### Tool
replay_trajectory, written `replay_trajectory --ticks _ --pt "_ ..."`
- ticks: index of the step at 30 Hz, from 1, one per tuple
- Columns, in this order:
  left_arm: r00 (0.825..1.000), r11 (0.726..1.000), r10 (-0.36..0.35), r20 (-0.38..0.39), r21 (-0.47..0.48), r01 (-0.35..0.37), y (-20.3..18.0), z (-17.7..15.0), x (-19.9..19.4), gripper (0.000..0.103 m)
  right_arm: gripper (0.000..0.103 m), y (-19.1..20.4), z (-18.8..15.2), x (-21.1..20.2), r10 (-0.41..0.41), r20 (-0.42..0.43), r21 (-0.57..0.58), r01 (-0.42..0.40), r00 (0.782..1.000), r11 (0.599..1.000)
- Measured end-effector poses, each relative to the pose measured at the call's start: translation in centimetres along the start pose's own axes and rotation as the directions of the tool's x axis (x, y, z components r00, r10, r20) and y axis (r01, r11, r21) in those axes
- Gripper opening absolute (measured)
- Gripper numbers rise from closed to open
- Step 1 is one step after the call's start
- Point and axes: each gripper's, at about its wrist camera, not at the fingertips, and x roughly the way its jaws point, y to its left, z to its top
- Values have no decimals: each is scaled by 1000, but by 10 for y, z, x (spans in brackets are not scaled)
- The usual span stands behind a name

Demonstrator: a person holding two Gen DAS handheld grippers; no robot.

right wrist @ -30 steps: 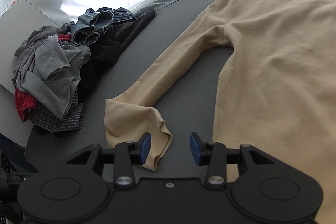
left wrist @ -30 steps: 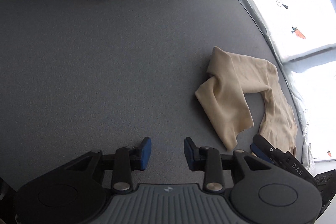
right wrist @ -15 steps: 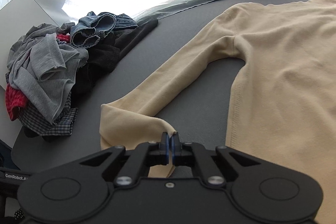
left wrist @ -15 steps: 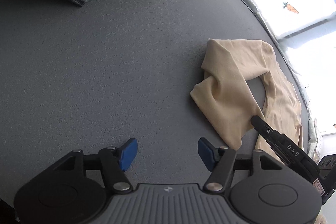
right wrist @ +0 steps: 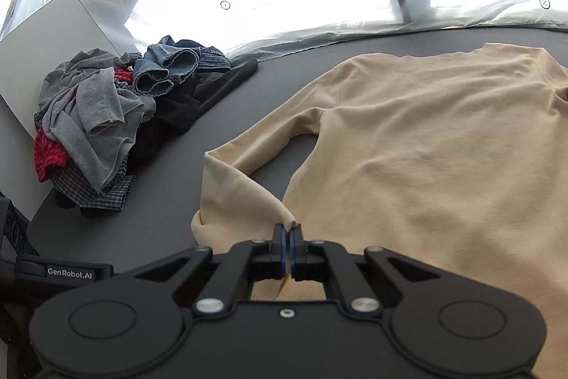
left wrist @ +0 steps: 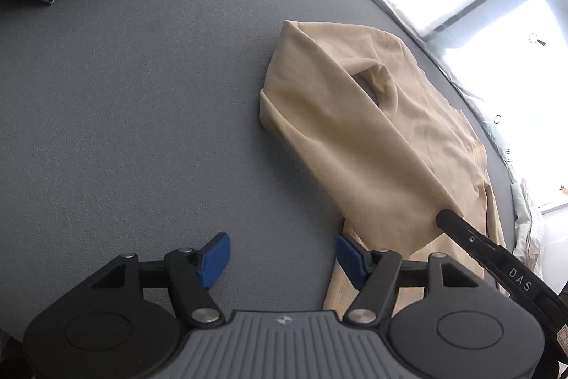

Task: Fold clothes
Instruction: 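Grasp the folded sleeve cuff with the right tool and lay it across the body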

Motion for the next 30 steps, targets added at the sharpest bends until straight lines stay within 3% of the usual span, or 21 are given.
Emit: replay_trajectory --ticks 9,15,24,30 --pt "998 999 40 50 6 -40 -55 -50 9 67 2 -54 -1 -31 38 -39 -31 -39 999 999" --pt "996 998 55 65 24 -57 -87 -62 20 67 2 -96 4 -43 42 -40 -4 -42 998 999" --pt "994 992 84 67 90 -90 -133 -66 44 67 2 -172 28 -66 -9 43 151 3 999 989" --pt "991 973 134 17 185 -135 -155 -66 69 69 0 -225 29 -85 -119 92 292 87 989 952"
